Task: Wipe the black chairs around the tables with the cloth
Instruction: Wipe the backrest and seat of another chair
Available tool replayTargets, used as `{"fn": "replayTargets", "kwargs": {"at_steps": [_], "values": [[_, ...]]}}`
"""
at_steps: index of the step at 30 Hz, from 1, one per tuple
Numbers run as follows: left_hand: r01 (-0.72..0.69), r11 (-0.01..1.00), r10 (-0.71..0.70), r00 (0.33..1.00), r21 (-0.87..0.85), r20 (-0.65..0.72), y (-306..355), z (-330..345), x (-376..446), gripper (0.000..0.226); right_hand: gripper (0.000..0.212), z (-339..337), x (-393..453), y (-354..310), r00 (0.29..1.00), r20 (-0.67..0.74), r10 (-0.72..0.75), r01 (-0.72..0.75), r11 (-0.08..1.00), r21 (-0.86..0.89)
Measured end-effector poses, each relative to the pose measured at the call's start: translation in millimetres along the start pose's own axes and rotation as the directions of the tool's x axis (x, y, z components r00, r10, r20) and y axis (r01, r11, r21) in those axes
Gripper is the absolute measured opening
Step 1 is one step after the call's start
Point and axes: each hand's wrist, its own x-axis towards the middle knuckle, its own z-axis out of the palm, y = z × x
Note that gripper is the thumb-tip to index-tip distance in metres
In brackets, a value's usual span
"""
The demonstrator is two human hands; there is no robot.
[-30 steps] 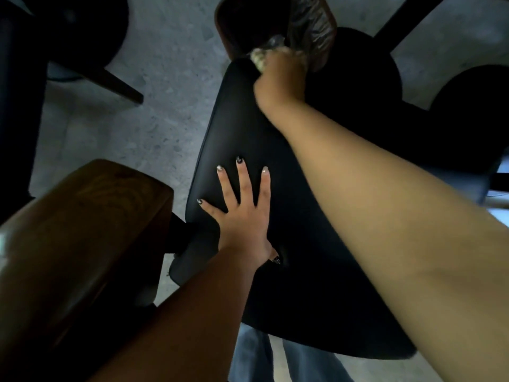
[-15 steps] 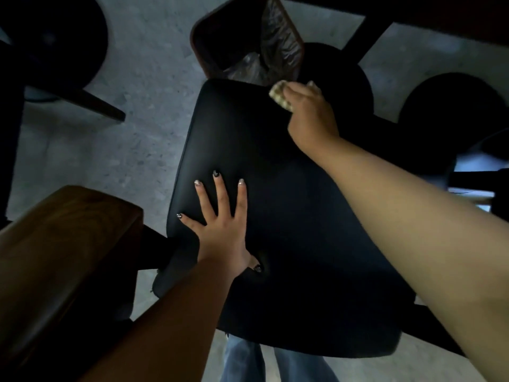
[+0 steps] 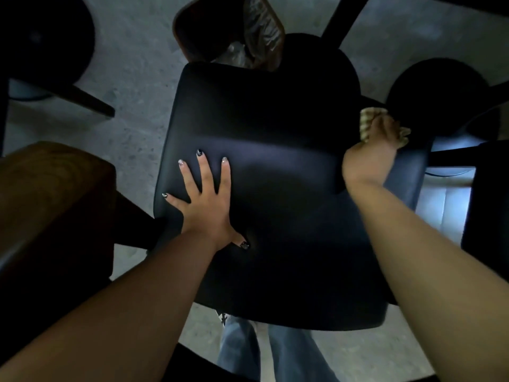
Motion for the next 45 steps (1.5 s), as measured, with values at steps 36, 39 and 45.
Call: {"fn": "replayTargets", "kwargs": {"at_steps": [36, 39, 45], "values": [[-0.367, 0.882, 0.376, 0.926, 0.296, 0.031, -28.6, -198.2, -115.9, 0.079, 0.042, -115.3, -143.6, -46.6, 0.821, 0.544, -0.174, -0.243, 0.756, 0.608], [-0.463, 0.883, 0.463, 0.886, -0.071, -0.023, 10.9, -193.1, -102.6, 0.078, 0.024, -134.4, -136.2, -41.6, 0.78, 0.618, -0.1, -0.49, 0.516, 0.702], [-0.693, 0.686, 0.701, 0.711, -0.22, -0.055, 55.4, -201.8, -66.8, 0.058, 0.027, -164.9, -116.4, -42.5, 0.587, 0.786, -0.196, -0.771, 0.163, 0.616]]}}
